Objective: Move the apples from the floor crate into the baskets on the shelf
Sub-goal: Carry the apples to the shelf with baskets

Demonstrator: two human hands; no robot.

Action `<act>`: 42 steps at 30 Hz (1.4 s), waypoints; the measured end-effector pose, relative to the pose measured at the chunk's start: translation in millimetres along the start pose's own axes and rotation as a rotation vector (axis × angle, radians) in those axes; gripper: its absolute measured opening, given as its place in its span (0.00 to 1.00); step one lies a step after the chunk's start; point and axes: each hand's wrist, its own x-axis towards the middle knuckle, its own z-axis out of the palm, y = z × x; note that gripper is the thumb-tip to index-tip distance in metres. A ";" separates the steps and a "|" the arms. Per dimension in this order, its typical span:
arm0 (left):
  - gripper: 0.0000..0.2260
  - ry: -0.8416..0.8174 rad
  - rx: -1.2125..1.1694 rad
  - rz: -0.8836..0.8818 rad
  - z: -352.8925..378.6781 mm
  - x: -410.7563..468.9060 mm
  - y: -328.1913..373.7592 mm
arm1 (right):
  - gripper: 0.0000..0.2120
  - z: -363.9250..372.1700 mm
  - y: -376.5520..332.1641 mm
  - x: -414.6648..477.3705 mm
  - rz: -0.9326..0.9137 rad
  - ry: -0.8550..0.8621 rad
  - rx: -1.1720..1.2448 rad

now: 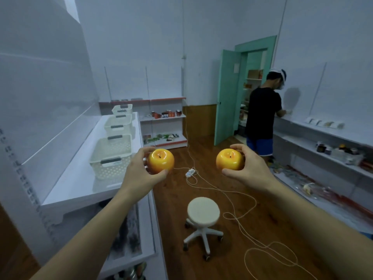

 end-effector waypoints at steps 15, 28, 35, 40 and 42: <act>0.33 0.035 0.094 0.000 121.5 200.2 -86.5 | 0.39 27.4 136.5 226.2 -0.069 0.019 0.044; 0.35 0.277 0.333 -0.203 109.5 329.9 -143.6 | 0.38 110.6 168.4 450.9 -0.244 -0.223 0.178; 0.38 0.339 0.423 -0.273 73.6 382.0 -177.4 | 0.38 183.9 140.6 527.8 -0.355 -0.284 0.216; 0.42 0.406 0.476 -0.317 32.4 419.2 -203.5 | 0.37 228.4 110.1 588.6 -0.431 -0.329 0.240; 0.41 0.410 0.517 -0.328 14.3 426.3 -209.2 | 0.37 246.3 91.1 608.5 -0.465 -0.356 0.276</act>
